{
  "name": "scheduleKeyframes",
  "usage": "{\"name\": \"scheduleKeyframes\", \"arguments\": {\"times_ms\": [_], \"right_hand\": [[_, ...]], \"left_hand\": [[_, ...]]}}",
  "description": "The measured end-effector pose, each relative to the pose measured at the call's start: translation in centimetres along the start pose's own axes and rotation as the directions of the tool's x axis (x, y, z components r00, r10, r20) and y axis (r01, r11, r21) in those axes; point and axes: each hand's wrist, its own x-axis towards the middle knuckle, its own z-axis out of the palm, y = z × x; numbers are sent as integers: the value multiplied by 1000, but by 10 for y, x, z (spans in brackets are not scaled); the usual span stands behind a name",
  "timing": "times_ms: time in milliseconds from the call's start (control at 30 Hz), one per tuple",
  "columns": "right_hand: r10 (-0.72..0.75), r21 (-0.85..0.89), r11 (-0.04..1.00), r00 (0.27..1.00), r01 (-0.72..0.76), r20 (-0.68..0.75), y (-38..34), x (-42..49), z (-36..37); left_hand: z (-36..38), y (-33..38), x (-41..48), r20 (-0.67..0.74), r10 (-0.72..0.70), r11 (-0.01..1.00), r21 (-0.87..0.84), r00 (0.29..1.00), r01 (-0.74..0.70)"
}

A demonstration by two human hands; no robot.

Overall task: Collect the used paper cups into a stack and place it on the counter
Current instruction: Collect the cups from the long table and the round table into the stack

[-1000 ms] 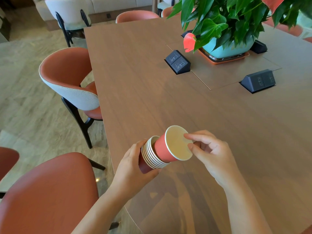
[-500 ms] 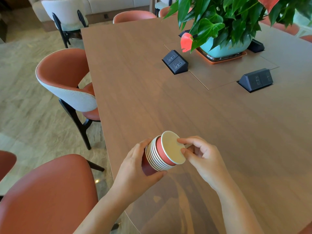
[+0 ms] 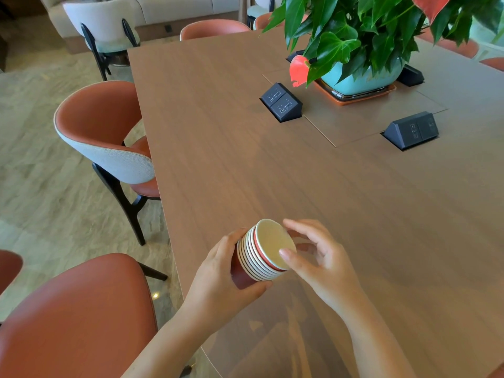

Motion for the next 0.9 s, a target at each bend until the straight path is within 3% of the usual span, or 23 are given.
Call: {"name": "scheduleKeyframes", "arguments": {"times_ms": [300, 600, 900], "right_hand": [[19, -51, 999, 997, -15, 78, 0, 0, 1], [67, 23, 997, 993, -69, 99, 5, 0, 8], [7, -14, 1000, 999, -7, 33, -1, -9, 15]], "left_hand": [[3, 2, 0, 33, 0, 1000, 19, 999, 0], [1, 2, 2, 25, -11, 999, 48, 1000, 10], [-3, 1, -1, -7, 32, 999, 5, 999, -32]]}}
